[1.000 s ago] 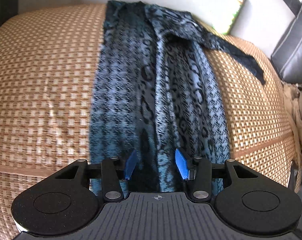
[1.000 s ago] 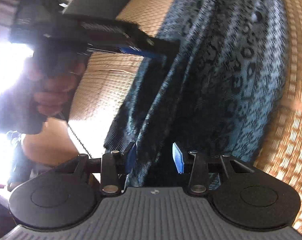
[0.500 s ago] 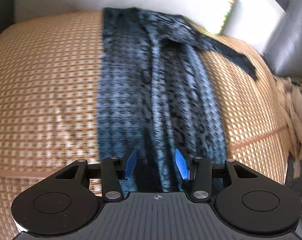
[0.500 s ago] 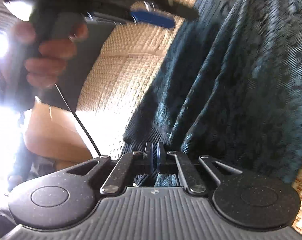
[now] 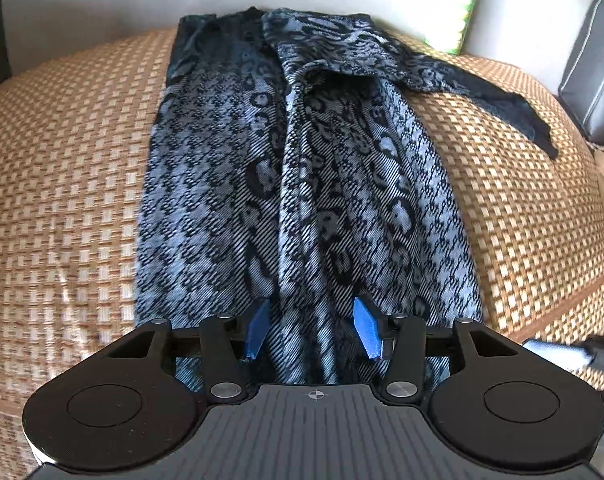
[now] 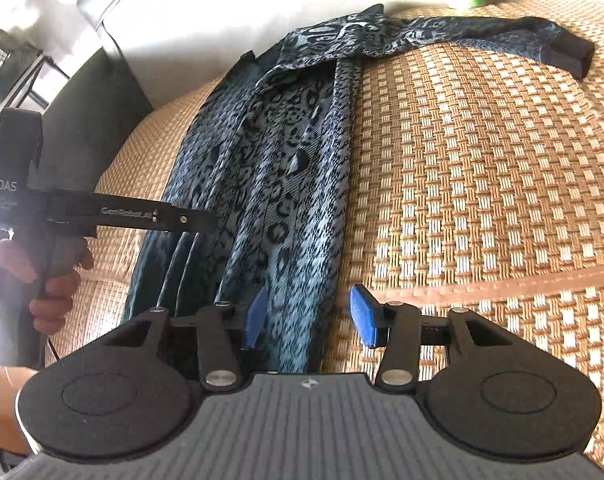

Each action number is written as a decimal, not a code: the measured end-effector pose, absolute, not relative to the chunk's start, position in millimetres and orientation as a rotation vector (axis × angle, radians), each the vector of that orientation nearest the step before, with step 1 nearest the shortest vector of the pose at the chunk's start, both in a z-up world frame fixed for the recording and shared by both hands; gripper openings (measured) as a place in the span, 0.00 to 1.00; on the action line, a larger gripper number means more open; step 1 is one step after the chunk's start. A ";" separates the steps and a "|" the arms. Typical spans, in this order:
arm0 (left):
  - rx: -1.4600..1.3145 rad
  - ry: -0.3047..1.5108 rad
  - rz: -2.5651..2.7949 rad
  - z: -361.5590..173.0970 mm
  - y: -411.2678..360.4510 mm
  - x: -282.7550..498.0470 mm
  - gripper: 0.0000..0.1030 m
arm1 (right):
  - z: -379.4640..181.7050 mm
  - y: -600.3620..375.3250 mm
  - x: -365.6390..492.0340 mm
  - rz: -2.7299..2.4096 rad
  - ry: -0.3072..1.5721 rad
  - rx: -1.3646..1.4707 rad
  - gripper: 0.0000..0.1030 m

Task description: Fold clothes

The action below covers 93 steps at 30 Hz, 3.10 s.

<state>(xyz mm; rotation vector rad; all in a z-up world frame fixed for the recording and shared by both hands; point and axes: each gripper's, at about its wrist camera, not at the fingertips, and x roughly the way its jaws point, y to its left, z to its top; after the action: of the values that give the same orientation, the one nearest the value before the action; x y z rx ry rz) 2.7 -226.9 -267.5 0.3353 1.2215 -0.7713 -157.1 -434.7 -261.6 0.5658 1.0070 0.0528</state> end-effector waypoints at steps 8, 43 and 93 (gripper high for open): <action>0.345 1.208 -0.720 -272.6 -233.1 9.4 0.02 | -287.0 -427.0 -152.3 0.087 1.067 0.591 0.01; 0.301 1.269 -0.931 -223.3 -139.1 -22.8 0.48 | -278.1 -289.6 -205.3 0.469 1.181 0.540 0.07; 1.164 0.625 -0.858 -309.4 -415.0 45.2 0.00 | -306.9 -736.0 -4.3 -0.117 1.006 0.241 0.66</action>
<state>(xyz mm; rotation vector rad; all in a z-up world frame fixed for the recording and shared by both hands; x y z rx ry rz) 45.2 -415.0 -309.4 1.1642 0.6251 -0.8578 -4.3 -736.0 -306.9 0.2407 1.0065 -0.1172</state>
